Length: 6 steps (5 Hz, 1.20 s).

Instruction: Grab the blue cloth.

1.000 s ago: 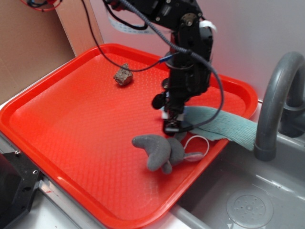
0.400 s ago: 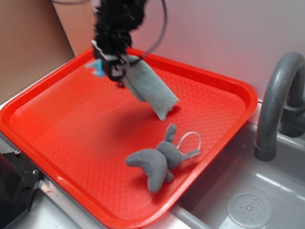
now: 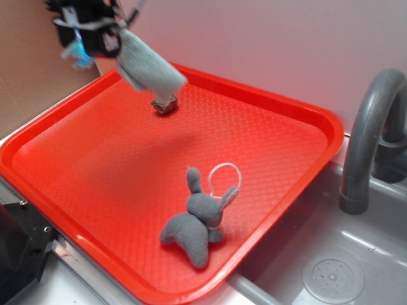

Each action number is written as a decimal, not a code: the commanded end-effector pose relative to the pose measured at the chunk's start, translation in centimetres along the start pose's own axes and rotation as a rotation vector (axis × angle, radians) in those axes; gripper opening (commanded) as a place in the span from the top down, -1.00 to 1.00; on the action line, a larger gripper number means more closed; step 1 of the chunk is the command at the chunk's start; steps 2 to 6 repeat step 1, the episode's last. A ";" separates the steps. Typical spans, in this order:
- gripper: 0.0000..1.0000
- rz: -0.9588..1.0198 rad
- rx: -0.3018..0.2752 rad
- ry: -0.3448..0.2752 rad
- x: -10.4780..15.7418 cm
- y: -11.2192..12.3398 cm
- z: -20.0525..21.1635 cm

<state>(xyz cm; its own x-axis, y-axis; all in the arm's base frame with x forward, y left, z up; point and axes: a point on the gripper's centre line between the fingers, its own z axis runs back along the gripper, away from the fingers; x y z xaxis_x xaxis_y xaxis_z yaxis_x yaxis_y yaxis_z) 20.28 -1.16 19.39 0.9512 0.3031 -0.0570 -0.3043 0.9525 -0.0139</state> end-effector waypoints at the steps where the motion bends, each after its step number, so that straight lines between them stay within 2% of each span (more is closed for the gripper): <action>1: 1.00 -0.037 -0.031 -0.087 -1.0 -2.2 1.8; 6: 1.00 -0.037 -0.031 -0.087 -1.0 -2.2 1.8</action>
